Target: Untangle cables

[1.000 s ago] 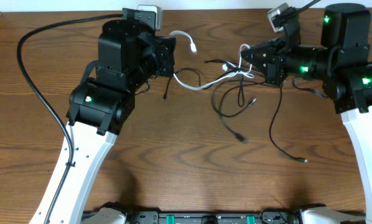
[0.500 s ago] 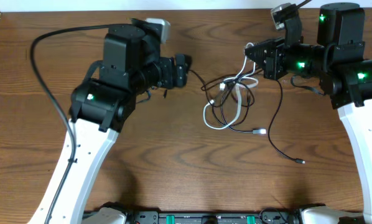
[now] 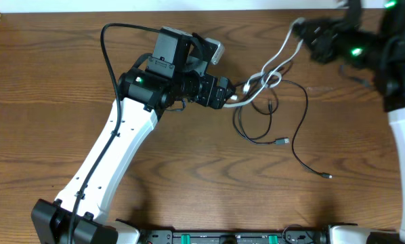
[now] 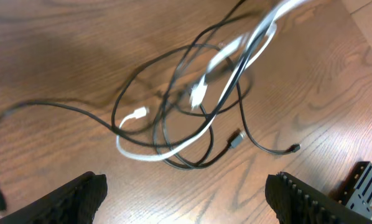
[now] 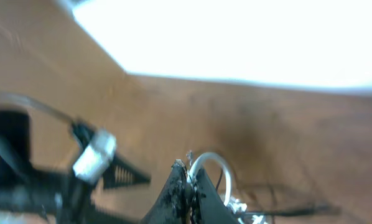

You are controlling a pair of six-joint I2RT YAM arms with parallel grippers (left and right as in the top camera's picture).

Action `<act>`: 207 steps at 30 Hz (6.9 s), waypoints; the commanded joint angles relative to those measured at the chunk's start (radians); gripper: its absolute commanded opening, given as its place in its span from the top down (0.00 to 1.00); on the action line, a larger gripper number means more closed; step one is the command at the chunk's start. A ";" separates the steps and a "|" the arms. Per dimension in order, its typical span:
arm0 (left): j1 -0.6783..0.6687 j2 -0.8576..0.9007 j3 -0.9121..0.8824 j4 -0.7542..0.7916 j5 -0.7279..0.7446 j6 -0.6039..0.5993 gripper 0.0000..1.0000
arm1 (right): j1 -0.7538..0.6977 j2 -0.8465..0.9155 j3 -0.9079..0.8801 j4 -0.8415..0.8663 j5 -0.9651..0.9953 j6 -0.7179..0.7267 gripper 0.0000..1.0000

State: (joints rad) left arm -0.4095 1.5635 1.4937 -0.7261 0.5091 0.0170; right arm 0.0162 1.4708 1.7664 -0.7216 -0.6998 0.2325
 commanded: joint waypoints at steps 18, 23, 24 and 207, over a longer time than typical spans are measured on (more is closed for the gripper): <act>0.003 -0.007 0.000 0.024 -0.050 0.032 0.13 | 0.042 0.054 0.224 0.099 0.114 0.133 0.99; 0.003 -0.007 0.000 0.023 -0.050 0.032 0.13 | 0.010 0.035 0.253 0.257 0.115 0.183 0.99; 0.003 -0.007 0.000 0.023 -0.050 0.032 0.13 | 0.000 0.031 0.266 0.272 0.117 0.183 0.99; -0.128 -0.028 0.077 0.373 -0.114 -0.108 0.92 | -0.255 0.662 0.462 -0.558 0.278 -0.197 0.14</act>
State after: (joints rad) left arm -0.5320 1.6672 1.5394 -0.3603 0.3927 -0.0971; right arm -0.2752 2.1269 2.2360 -1.2766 -0.4179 0.0475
